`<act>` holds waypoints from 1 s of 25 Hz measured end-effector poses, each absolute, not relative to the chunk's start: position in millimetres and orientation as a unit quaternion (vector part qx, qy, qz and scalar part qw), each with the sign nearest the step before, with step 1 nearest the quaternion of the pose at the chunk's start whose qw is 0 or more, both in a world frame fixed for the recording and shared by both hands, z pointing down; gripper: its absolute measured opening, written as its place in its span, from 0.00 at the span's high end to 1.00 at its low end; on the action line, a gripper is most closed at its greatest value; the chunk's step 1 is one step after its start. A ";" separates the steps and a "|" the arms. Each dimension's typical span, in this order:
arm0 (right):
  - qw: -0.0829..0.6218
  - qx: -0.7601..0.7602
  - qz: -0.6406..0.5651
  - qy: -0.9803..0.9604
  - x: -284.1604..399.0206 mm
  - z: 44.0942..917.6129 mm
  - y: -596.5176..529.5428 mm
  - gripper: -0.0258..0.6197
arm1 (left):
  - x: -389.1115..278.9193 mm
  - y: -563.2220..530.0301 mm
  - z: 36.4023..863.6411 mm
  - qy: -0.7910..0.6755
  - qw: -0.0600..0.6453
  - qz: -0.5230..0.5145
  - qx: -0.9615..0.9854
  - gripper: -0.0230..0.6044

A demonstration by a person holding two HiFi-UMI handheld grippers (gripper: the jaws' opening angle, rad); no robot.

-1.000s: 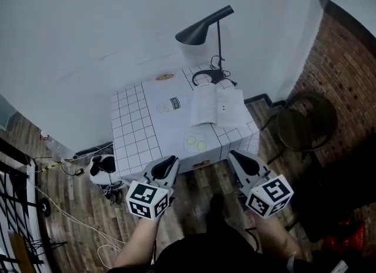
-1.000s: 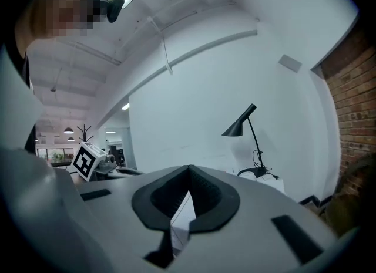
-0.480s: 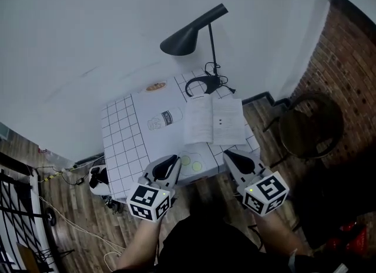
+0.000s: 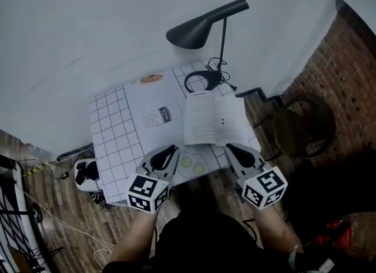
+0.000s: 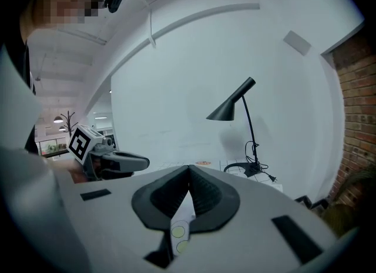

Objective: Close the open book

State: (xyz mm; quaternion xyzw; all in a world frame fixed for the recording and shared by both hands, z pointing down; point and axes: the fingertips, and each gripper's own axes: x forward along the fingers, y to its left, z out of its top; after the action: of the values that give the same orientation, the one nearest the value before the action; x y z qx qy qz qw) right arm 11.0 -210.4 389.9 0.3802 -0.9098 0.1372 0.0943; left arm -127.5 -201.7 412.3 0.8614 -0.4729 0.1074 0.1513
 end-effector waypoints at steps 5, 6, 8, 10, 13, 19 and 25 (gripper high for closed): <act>0.141 0.372 0.132 -0.908 -8.9 414.0 -216.9 0.95 | -139.9 -214.7 423.9 -0.466 0.156 0.107 0.864 0.90; 0.150 0.368 0.135 -0.908 -12.9 420.3 -218.8 0.95 | -141.4 -216.9 428.4 -0.466 0.161 0.108 0.864 0.90; 0.166 0.359 0.138 -0.908 -19.4 430.9 -222.6 0.91 | -141.4 -221.3 437.9 -0.464 0.173 0.109 0.862 0.90; 0.180 0.348 0.136 -0.910 -24.2 439.6 -227.3 0.87 | -139.0 -226.6 445.6 -0.462 0.182 0.110 0.861 0.90; 0.202 0.331 0.123 -0.914 -29.7 454.7 -236.6 0.78 | -137.8 -237.8 457.1 -0.464 0.189 0.117 0.857 0.90; 0.242 0.308 0.128 -0.911 -26.5 501.8 -252.9 0.67 | -128.0 -251.7 488.6 -0.467 0.228 0.125 0.845 0.90; 0.299 0.312 0.092 -0.897 -15.7 556.0 -263.1 0.63 | -121.2 -248.0 537.9 -0.458 0.263 0.147 0.836 0.90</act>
State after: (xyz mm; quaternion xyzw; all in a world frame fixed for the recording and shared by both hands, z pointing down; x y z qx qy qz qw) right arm -15.7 -263.1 556.0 0.3122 -0.8970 0.0918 0.2992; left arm -121.2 -248.0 537.9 0.8362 -0.4584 0.1471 0.2627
